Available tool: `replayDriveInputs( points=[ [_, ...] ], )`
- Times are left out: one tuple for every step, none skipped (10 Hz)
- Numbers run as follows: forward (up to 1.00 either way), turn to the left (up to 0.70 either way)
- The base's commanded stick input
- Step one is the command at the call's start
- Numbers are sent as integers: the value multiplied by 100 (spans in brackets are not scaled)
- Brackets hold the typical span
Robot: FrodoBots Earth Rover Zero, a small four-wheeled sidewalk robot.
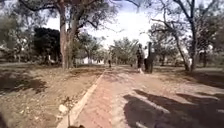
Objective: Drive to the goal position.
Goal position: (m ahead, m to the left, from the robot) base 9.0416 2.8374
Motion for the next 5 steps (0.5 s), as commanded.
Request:
replayDriveInputs(
  points=[
    [85,0],
    [85,0],
    [85,0],
    [85,0],
    [85,0]
  ],
)
